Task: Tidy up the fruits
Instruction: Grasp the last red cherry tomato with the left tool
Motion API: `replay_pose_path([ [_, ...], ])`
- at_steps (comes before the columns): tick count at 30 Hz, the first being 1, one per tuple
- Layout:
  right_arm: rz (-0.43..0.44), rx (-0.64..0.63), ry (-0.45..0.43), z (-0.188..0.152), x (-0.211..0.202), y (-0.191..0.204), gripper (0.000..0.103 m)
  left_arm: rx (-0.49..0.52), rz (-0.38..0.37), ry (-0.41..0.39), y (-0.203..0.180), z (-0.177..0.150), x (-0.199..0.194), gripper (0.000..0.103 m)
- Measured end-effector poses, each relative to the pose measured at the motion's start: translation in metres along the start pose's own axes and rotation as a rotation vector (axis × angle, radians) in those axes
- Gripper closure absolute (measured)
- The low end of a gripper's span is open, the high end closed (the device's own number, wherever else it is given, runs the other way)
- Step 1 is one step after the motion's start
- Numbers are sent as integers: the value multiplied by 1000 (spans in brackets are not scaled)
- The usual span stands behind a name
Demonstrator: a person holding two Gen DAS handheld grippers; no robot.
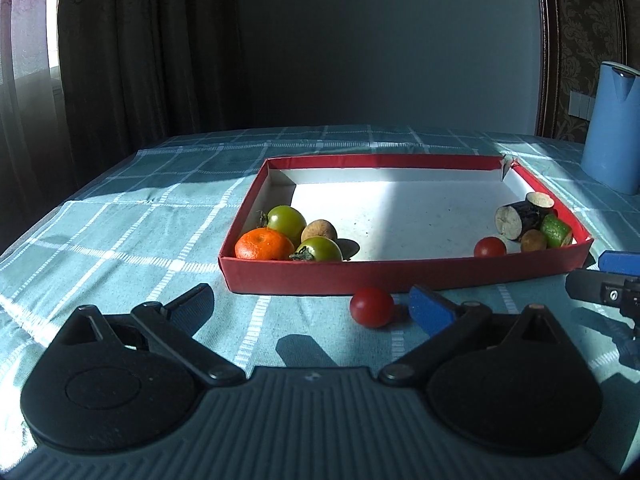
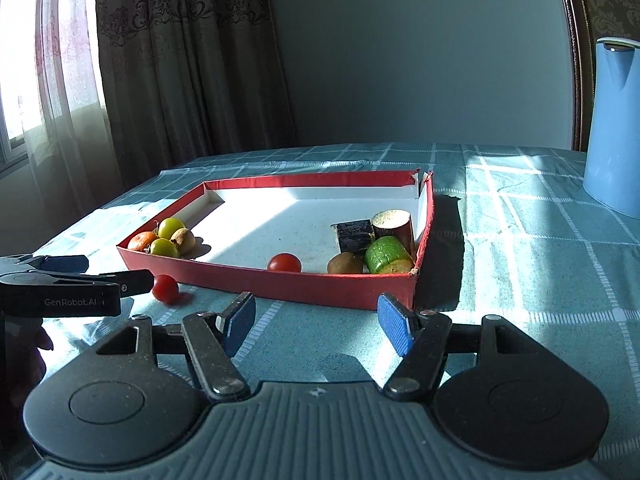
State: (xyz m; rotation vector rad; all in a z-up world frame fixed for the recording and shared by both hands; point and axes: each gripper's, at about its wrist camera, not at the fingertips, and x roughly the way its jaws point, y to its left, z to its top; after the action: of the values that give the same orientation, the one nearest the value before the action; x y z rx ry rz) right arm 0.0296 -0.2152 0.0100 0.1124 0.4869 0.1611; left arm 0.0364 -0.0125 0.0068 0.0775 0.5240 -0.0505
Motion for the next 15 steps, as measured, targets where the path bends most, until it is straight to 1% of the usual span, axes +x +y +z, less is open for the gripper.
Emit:
replay_pose_path([
  [2, 6, 1, -4, 0, -1, 0, 36, 6, -3, 23, -6, 2, 7, 4],
  [4, 10, 3, -10, 0, -2, 0, 36, 6, -18, 64, -9, 3, 17, 12],
  [6, 13, 4, -14, 1, -3, -1, 36, -12, -35, 125, -8, 3, 28, 25],
  [7, 14, 5, -16, 1, -3, -1, 36, -31, -47, 132, -6, 2, 31, 25],
  [10, 18, 8, -26, 1, -5, -1, 36, -36, -53, 126, -5, 1, 32, 33],
  [11, 16, 7, -29, 1, -5, -1, 36, -29, -63, 118, -6, 0, 30, 42],
  [12, 15, 6, -30, 1, -5, -1, 36, -22, -73, 111, -7, 0, 28, 57],
  [14, 12, 1, -32, 1, -5, 0, 36, -9, -92, 100, -10, 0, 27, 70],
  [15, 12, -3, -32, 1, -4, 0, 36, -5, -96, 98, -10, 0, 27, 72],
])
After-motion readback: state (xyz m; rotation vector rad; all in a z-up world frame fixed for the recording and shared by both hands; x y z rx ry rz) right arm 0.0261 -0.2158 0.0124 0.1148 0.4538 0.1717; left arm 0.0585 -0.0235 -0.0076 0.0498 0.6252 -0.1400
